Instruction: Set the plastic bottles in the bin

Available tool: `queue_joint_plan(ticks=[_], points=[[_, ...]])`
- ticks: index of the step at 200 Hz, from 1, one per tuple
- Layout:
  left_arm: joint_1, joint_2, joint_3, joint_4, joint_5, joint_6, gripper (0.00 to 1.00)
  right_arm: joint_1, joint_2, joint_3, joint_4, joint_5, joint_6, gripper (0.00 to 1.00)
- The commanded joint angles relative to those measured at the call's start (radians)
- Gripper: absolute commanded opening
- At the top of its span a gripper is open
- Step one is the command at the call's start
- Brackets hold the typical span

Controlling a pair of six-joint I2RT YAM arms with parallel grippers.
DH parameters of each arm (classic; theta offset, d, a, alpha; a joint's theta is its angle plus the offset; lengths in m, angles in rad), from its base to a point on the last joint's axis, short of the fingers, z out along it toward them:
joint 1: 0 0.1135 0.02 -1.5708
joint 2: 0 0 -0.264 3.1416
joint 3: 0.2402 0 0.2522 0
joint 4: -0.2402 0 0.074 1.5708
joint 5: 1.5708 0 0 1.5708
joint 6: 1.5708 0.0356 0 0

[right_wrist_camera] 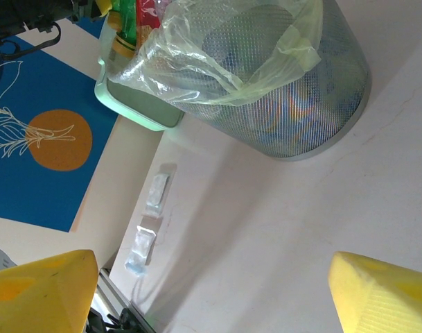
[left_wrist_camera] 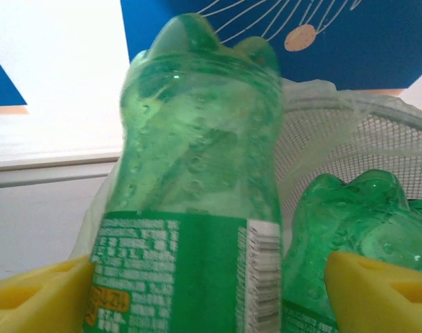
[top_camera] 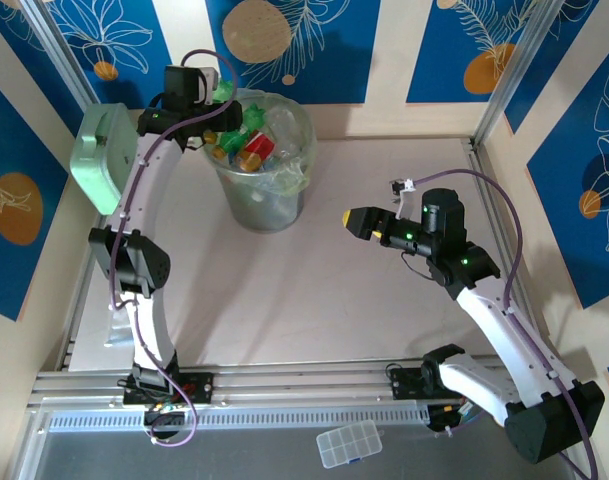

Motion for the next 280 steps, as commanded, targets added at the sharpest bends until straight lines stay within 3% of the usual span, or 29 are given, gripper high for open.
queue_joint_plan(ticks=[1, 70, 127, 151, 177, 214, 246, 280], points=[[0.0, -0.039, -0.019, -0.031, 0.037, 0.057, 0.87, 0.008, -0.003, 0.029, -0.006, -0.006, -0.023, 0.87], [0.0, -0.085, -0.02, -0.002, -0.019, 0.063, 0.91, 0.008, 0.005, 0.028, -0.003, 0.002, -0.025, 0.87], [0.0, -0.162, -0.13, 0.141, -0.087, 0.105, 0.92, 0.009, 0.014, 0.024, 0.008, 0.0, -0.018, 0.87], [0.004, -0.119, -0.095, 0.15, -0.089, 0.1, 0.89, 0.009, 0.014, 0.025, 0.004, -0.002, -0.017, 0.87], [0.007, -0.071, -0.061, 0.157, -0.084, 0.099, 0.76, 0.01, 0.013, 0.032, -0.005, -0.003, -0.018, 0.87], [0.017, -0.042, -0.071, 0.161, 0.032, 0.088, 0.57, 0.009, 0.007, 0.034, -0.014, 0.006, -0.02, 0.87], [0.015, -0.039, -0.113, 0.173, 0.195, 0.06, 0.52, 0.009, 0.007, 0.033, -0.012, 0.003, -0.015, 0.87], [0.016, -0.052, -0.167, 0.169, 0.246, 0.06, 0.51, 0.011, 0.006, 0.035, -0.013, 0.003, -0.013, 0.87]])
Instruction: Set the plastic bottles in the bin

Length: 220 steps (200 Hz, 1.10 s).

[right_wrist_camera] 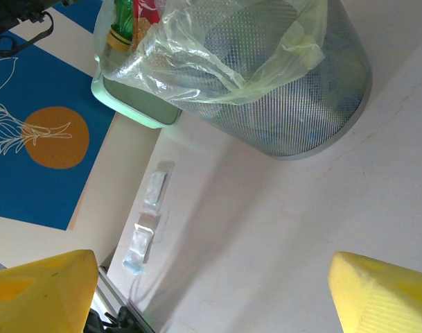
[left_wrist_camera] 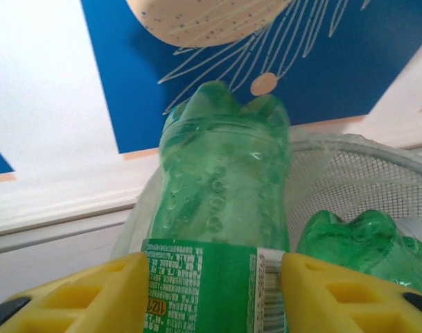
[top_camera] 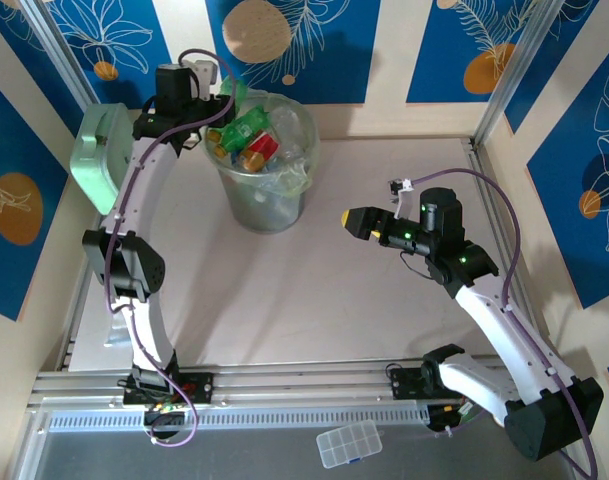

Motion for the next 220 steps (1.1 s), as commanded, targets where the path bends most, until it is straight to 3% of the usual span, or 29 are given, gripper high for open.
queue_joint_plan(ticks=[1, 76, 126, 182, 220], points=[[-0.009, -0.009, -0.05, -0.034, 0.129, -0.014, 0.51, 0.006, -0.009, 0.033, -0.012, 0.003, -0.006, 0.87], [-0.01, -0.14, -0.218, 0.013, 0.161, 0.056, 0.52, 0.009, -0.002, 0.039, -0.008, 0.0, -0.006, 0.87], [-0.009, -0.18, -0.253, 0.004, 0.126, 0.119, 0.52, 0.01, 0.011, 0.05, -0.014, -0.003, -0.009, 0.87], [-0.011, -0.234, -0.244, 0.028, -0.006, 0.08, 0.69, 0.016, 0.025, 0.063, -0.014, 0.003, -0.009, 0.86], [-0.011, -0.254, -0.231, 0.11, -0.031, 0.012, 0.79, 0.032, 0.046, 0.069, -0.012, 0.01, -0.009, 0.86]])
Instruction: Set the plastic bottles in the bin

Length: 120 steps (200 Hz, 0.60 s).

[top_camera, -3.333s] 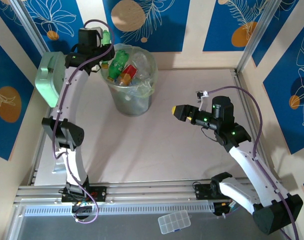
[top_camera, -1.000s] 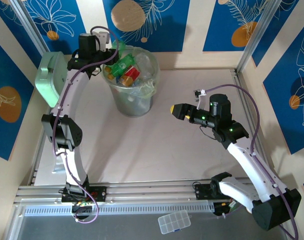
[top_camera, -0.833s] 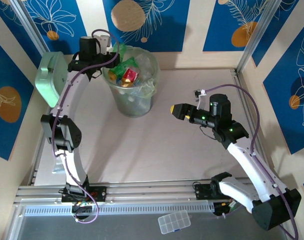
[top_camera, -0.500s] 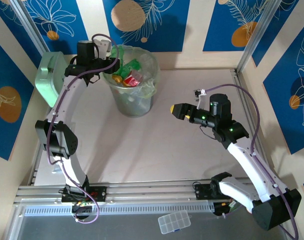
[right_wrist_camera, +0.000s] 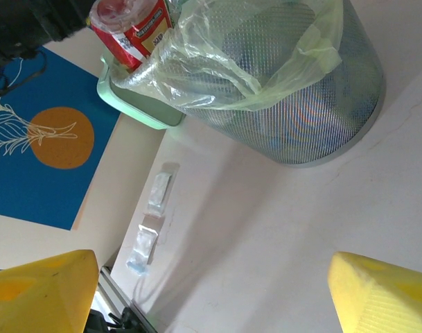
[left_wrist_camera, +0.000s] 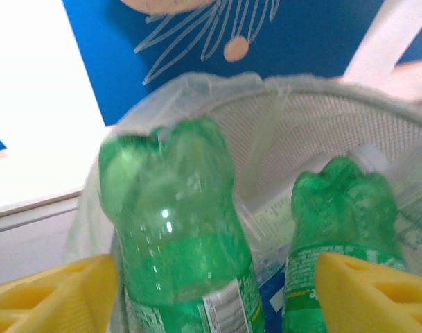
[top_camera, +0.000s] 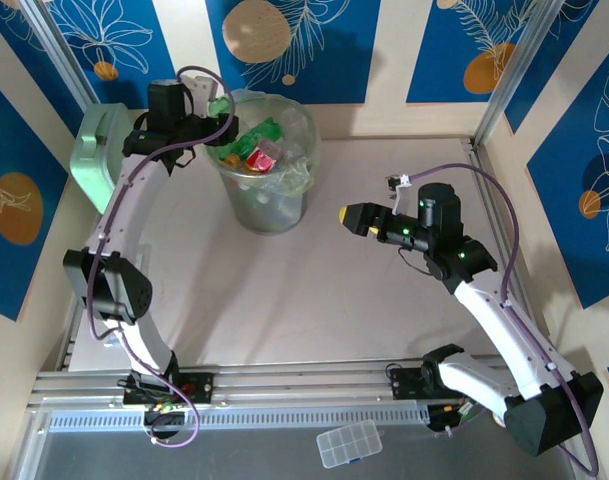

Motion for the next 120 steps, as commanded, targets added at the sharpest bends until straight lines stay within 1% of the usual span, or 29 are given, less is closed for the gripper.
queue_joint_plan(ticks=[1, 14, 31, 46, 58, 75, 108, 120], points=[[-0.006, -0.041, 0.017, 0.076, -0.043, -0.047, 0.8, 0.014, 0.014, 0.03, -0.009, 0.009, -0.009, 0.86], [-0.007, 0.0, 0.064, 0.07, -0.074, -0.057, 0.82, 0.019, 0.022, 0.032, -0.008, 0.011, -0.009, 0.86], [-0.008, 0.079, 0.163, 0.014, -0.112, -0.057, 0.82, 0.024, 0.029, 0.037, -0.009, 0.015, -0.01, 0.86], [-0.008, 0.137, 0.231, -0.027, -0.157, -0.058, 0.79, 0.026, 0.031, 0.04, -0.013, 0.019, -0.011, 0.86], [-0.009, 0.158, 0.245, -0.026, -0.178, -0.057, 0.77, 0.027, 0.031, 0.041, -0.015, 0.023, -0.01, 0.86], [-0.01, 0.186, 0.248, -0.02, -0.161, -0.046, 0.72, 0.029, 0.031, 0.039, -0.019, 0.029, -0.012, 0.86], [-0.021, 0.237, 0.263, -0.05, -0.104, -0.034, 0.56, 0.032, 0.04, 0.033, -0.014, 0.03, -0.006, 0.86], [-0.031, 0.242, 0.251, -0.052, -0.079, -0.03, 0.53, 0.035, 0.041, 0.035, -0.016, 0.032, -0.005, 0.86]])
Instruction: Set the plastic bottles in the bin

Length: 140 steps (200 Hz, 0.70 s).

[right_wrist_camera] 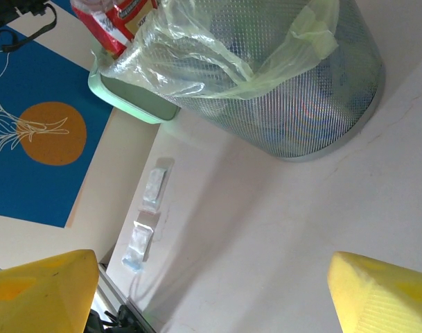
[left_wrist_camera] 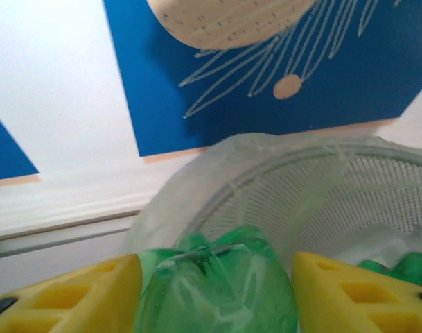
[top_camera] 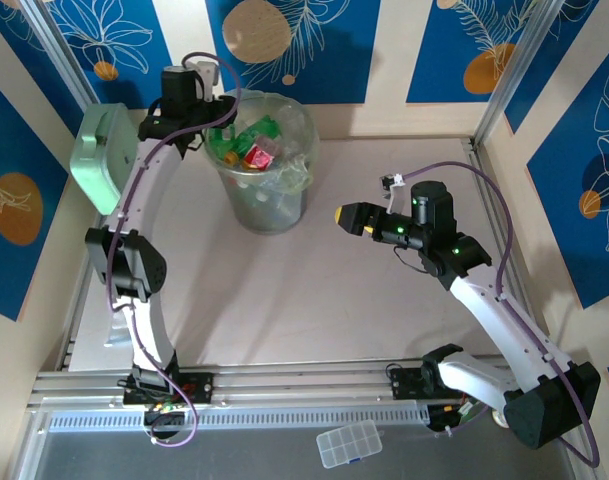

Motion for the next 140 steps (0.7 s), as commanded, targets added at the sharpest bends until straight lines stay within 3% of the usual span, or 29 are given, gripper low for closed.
queue_joint_plan(ticks=[1, 48, 87, 93, 127, 140], points=[[-0.017, 0.021, 0.015, -0.055, 0.035, 0.017, 0.53, 0.011, 0.008, 0.026, -0.015, 0.01, -0.006, 0.86], [-0.041, 0.015, -0.012, -0.05, 0.061, 0.019, 0.59, 0.02, 0.01, 0.045, -0.022, 0.022, -0.01, 0.86], [-0.041, -0.041, -0.001, -0.032, -0.01, 0.013, 0.9, 0.024, 0.002, 0.084, -0.055, 0.04, -0.029, 0.86], [-0.042, -0.055, -0.001, -0.03, -0.026, 0.011, 1.0, 0.024, -0.001, 0.094, -0.062, 0.045, -0.036, 0.86], [-0.052, -0.16, -0.029, -0.027, -0.095, -0.023, 0.99, 0.026, -0.016, 0.156, -0.122, 0.1, -0.101, 0.88], [-0.059, -0.221, -0.078, -0.012, -0.093, -0.024, 0.99, 0.033, -0.026, 0.178, -0.148, 0.162, -0.131, 0.98]])
